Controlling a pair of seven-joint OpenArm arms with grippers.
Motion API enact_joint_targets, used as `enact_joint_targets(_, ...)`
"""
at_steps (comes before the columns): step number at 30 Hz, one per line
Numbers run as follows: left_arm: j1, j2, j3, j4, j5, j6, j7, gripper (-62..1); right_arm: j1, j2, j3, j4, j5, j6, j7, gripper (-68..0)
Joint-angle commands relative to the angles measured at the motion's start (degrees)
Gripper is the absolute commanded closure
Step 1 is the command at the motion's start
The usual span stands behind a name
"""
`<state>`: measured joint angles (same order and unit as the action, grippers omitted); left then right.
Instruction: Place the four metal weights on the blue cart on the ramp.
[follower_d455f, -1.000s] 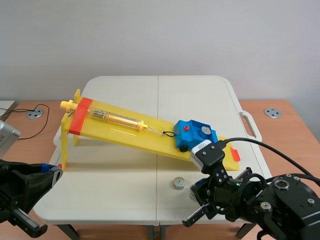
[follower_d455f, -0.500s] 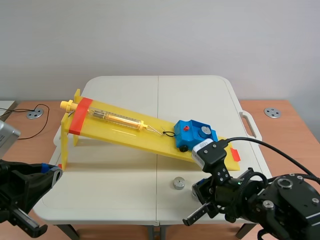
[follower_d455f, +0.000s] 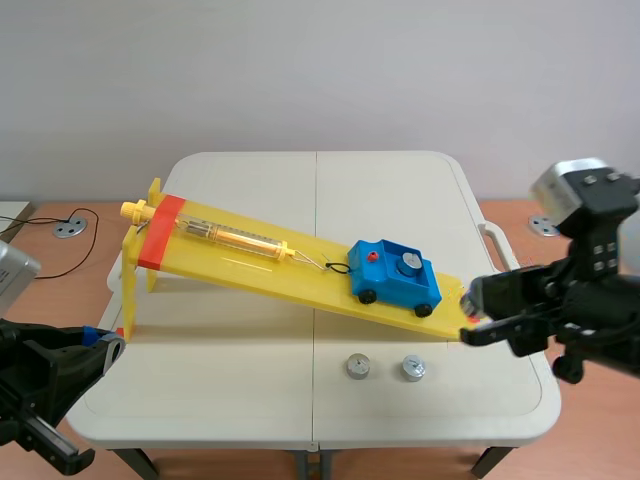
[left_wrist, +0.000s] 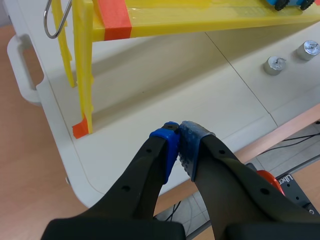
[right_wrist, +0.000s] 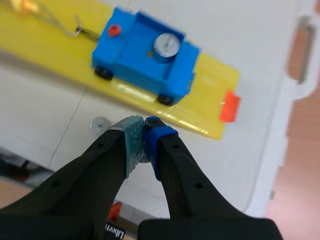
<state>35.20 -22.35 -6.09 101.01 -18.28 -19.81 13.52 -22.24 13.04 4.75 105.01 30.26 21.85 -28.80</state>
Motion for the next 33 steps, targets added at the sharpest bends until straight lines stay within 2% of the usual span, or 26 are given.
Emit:
enact_joint_targets(1, -0.94, 0.39, -0.9, 3.5, -3.56, -2.49, -3.8, -3.0, 4.76, 1.81, 1.27, 3.13, 4.04, 0.2, 7.67, -0.7)
enact_joint_targets(6, -0.94, 0.39, -0.9, 3.5, -3.56, -2.49, -3.78, -3.0, 9.84, -1.68, 1.66, 0.92, 4.02, 0.04, 7.72, -0.7)
enact_joint_targets(12, -0.94, 0.39, -0.9, 3.5, -3.56, -2.49, -3.8, -3.0, 15.98, -5.66, 1.42, -4.98, 3.58, 0.07, 7.67, -0.7)
enact_joint_targets(25, -0.94, 0.39, -0.9, 3.5, -3.56, -2.49, -3.76, -3.0, 26.82, -9.03, -2.91, -19.43, 1.01, 0.72, 8.74, -0.7)
enact_joint_targets(33, -0.94, 0.39, -0.9, 3.5, -3.56, -2.49, -3.76, -3.0, 29.46, -10.86, -4.39, -22.93, -0.72, 1.81, 9.9, -0.7)
